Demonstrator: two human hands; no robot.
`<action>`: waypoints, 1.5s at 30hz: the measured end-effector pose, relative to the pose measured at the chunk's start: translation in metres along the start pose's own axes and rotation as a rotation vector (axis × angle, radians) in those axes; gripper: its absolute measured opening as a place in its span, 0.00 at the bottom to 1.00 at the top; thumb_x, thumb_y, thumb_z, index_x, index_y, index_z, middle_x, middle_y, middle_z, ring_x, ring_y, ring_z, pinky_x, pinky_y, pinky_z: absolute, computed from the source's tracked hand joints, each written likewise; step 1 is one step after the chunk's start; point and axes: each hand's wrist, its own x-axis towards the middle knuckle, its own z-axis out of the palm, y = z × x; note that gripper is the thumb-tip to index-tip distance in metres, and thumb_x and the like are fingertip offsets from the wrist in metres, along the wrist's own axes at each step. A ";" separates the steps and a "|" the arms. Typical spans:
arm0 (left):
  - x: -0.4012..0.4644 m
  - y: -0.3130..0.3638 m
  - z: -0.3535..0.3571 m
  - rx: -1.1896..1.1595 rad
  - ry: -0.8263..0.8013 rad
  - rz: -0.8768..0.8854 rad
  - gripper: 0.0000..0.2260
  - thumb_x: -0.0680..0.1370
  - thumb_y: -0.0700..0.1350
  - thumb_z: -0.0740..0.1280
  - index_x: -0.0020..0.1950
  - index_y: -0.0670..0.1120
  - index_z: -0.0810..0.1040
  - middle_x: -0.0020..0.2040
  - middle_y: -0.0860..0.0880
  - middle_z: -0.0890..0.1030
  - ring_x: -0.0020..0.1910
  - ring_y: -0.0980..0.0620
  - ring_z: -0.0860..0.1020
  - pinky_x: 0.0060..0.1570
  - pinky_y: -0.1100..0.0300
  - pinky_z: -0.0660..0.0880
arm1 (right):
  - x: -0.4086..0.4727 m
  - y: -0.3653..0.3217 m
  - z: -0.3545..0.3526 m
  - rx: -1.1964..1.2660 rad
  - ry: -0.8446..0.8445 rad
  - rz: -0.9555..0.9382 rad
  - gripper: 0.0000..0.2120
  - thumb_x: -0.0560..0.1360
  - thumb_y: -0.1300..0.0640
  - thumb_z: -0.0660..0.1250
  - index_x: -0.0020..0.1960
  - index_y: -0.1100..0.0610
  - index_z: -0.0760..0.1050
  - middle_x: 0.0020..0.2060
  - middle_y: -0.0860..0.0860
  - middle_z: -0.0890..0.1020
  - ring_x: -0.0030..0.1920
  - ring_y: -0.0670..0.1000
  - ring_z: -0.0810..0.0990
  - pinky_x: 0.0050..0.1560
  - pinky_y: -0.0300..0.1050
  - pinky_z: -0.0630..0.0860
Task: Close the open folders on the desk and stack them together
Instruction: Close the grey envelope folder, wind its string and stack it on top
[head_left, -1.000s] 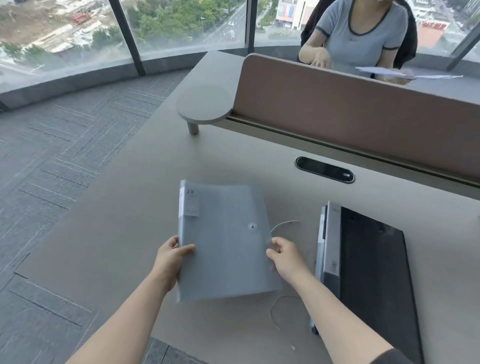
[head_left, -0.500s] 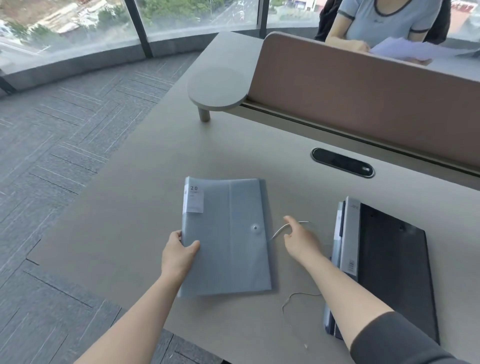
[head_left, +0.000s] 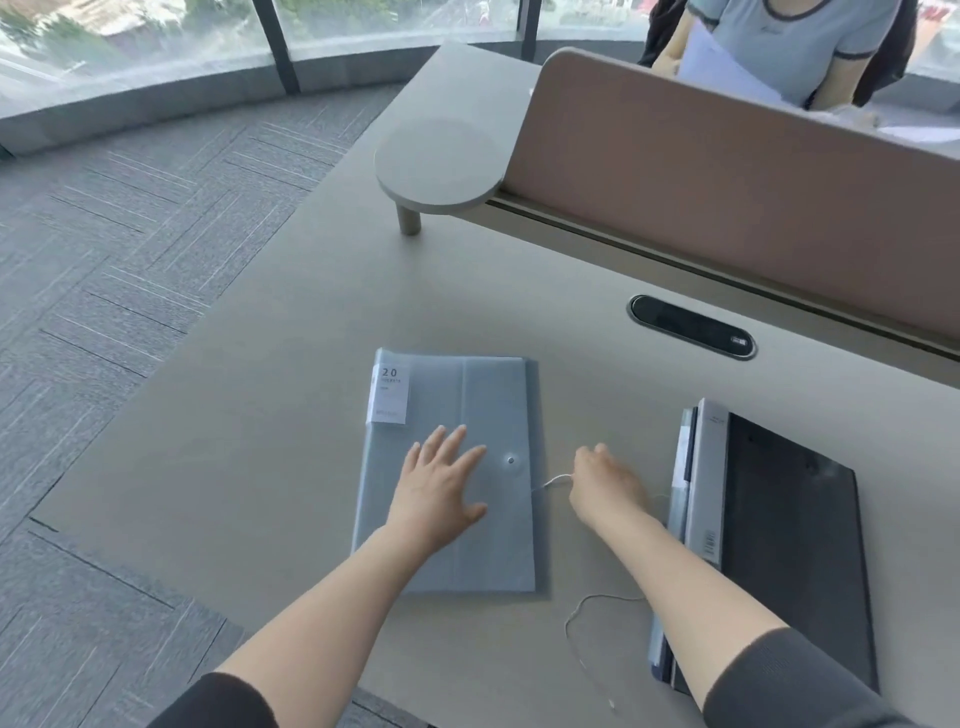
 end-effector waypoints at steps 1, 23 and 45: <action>0.004 0.003 0.002 0.019 -0.026 0.020 0.35 0.75 0.59 0.67 0.79 0.56 0.57 0.82 0.50 0.49 0.80 0.46 0.45 0.77 0.48 0.45 | 0.000 0.000 -0.001 0.028 -0.020 0.014 0.09 0.78 0.63 0.58 0.57 0.59 0.73 0.54 0.56 0.78 0.54 0.60 0.80 0.46 0.48 0.72; 0.015 -0.001 0.016 0.027 -0.042 0.014 0.40 0.72 0.64 0.68 0.79 0.60 0.53 0.82 0.54 0.48 0.80 0.49 0.44 0.77 0.47 0.44 | 0.031 -0.083 -0.013 0.314 0.064 -0.153 0.06 0.75 0.63 0.60 0.49 0.55 0.73 0.46 0.55 0.82 0.44 0.58 0.76 0.40 0.44 0.66; 0.014 -0.004 0.017 0.032 -0.021 0.019 0.38 0.73 0.64 0.67 0.79 0.60 0.54 0.81 0.55 0.47 0.80 0.50 0.45 0.77 0.49 0.44 | 0.008 -0.037 0.012 0.512 0.077 0.011 0.09 0.74 0.66 0.59 0.46 0.53 0.68 0.38 0.55 0.80 0.40 0.60 0.76 0.37 0.46 0.66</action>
